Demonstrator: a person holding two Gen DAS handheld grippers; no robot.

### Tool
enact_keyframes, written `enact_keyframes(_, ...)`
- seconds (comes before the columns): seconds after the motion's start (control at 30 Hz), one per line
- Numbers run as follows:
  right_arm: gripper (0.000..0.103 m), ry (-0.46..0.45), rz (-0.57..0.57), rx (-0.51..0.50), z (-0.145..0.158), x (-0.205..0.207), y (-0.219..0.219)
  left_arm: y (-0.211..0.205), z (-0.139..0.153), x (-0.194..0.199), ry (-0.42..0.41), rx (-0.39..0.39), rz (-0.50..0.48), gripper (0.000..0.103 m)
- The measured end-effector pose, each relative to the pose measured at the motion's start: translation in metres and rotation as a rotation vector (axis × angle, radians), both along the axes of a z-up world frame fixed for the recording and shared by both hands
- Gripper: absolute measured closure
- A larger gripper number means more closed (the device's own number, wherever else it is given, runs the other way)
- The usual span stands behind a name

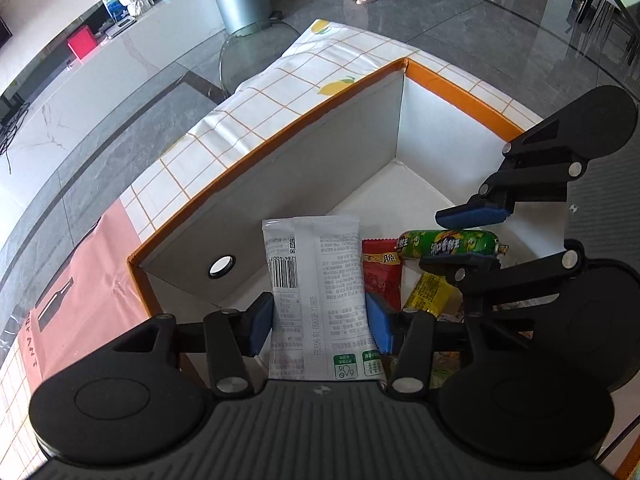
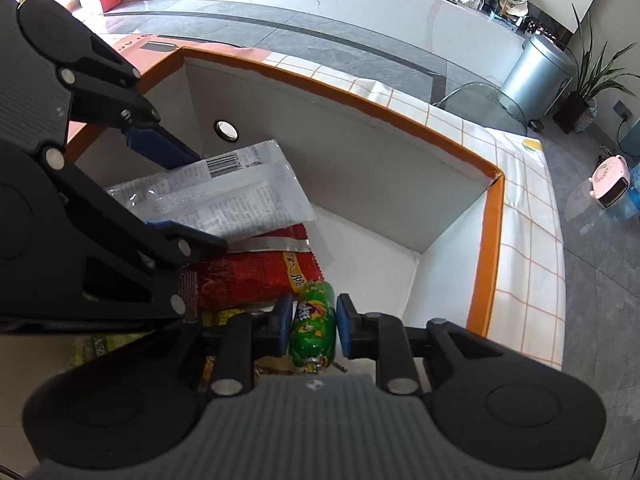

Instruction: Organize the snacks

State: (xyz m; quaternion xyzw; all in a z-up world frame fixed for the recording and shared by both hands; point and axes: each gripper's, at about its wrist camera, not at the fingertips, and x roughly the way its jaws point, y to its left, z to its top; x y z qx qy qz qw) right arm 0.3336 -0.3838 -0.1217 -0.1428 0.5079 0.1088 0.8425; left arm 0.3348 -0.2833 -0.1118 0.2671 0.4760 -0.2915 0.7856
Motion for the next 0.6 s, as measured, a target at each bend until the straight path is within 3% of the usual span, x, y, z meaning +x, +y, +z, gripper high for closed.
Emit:
enact_keyframes(0.13,0.074,-0.012,0.001,-0.002,0.010,-0.009,0.001,0.005,0.012,-0.005,-0.025,-0.021,0.015,0.029)
enact_keyframes(0.2,0.063,-0.024,-0.013,-0.003,0.017,-0.014,0.001,0.010,0.022,-0.008,-0.029,-0.044,0.030,0.021)
enact_keyframes(0.23,0.058,-0.034,-0.022,0.004,0.021,-0.018,0.000,0.013,0.027,-0.011,-0.027,-0.060,0.037,0.021)
enact_keyframes(0.33,0.058,-0.045,-0.050,0.038,0.035,-0.031,-0.001,0.022,0.043,-0.023,-0.034,-0.099,0.052,0.021)
enact_keyframes(0.6,0.051,-0.064,-0.129,0.103,0.079,-0.069,0.004,0.044,0.097,-0.070,-0.146,-0.172,0.081,0.021)
